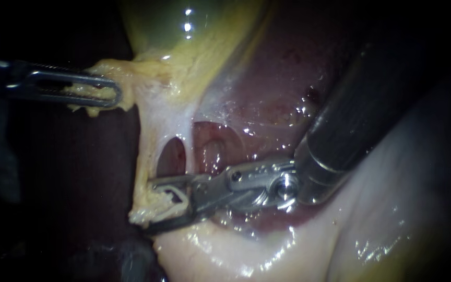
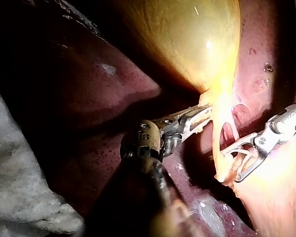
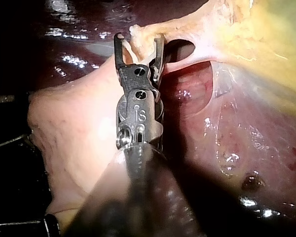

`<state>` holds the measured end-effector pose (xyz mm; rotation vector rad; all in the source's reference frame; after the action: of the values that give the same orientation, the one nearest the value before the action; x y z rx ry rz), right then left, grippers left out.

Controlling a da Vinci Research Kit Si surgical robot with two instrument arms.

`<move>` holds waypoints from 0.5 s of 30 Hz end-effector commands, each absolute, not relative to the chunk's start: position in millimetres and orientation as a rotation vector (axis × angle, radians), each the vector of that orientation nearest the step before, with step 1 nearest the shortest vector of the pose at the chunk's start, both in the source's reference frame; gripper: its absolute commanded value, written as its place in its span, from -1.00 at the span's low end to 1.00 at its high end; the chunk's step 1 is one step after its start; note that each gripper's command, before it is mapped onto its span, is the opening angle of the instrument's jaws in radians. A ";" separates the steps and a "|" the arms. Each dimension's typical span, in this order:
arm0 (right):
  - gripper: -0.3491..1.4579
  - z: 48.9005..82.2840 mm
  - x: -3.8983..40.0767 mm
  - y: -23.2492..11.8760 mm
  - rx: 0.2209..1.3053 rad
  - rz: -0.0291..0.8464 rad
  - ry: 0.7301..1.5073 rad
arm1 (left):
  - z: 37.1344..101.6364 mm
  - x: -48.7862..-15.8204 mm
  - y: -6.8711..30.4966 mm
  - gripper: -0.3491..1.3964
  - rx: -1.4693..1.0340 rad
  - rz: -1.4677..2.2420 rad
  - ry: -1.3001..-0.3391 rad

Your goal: Clipping second clip left tube

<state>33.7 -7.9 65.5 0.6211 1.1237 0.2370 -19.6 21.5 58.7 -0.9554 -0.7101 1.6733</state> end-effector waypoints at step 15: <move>-0.06 65.0 32.7 -7.8 0.626 0.234 1.126 | 58.8 -19.5 21.5 -1.00 -0.956 1.674 -0.710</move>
<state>32.5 -7.8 64.9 0.6296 1.1262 0.2326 -19.6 21.5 58.8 -0.9554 -0.7095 1.6734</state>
